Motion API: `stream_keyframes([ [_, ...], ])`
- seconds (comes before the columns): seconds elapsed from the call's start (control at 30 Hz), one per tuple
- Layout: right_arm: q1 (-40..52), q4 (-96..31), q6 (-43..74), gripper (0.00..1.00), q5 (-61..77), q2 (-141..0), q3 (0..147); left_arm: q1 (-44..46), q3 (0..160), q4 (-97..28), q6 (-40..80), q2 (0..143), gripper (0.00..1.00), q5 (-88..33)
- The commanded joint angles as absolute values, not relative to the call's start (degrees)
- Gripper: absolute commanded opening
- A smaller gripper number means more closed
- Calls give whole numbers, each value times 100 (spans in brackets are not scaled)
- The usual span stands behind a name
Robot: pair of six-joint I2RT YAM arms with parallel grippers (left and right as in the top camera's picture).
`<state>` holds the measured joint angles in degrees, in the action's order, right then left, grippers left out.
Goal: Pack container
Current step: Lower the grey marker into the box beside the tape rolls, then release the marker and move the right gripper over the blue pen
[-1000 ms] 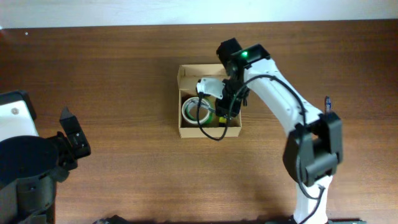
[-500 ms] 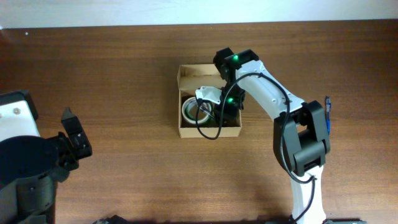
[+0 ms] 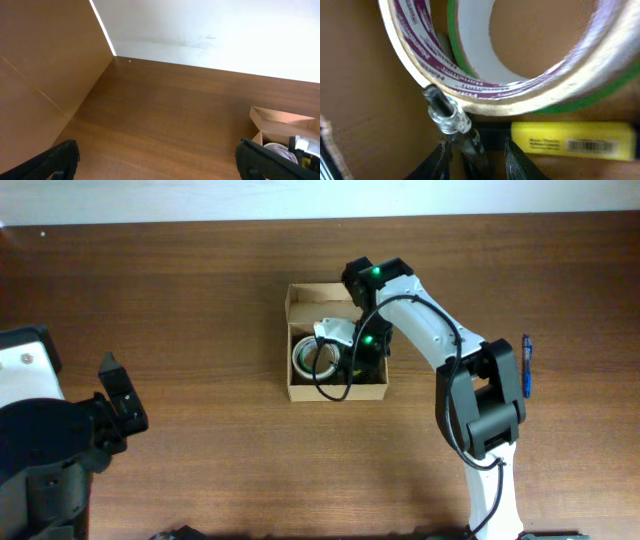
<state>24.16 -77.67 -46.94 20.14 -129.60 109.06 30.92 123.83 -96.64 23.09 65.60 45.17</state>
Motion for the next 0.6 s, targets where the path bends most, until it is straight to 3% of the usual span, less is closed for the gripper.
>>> stream_keyframes([
  [0.0, 2425, -7942, -4611, 35, 2032, -12973, 11354, 3057, 12357, -9666, 2217, 6549, 100, 4484],
  [0.23, 2425, -8318, -4187, 40, 2001, -12958, 12379, 3057, 12357, -9666, 2215, 6549, 99, 4488],
  [0.57, 2095, -8149, -1564, 48, 305, -12958, 13869, 3057, 12355, -9666, 2213, 6549, 99, 4493],
])
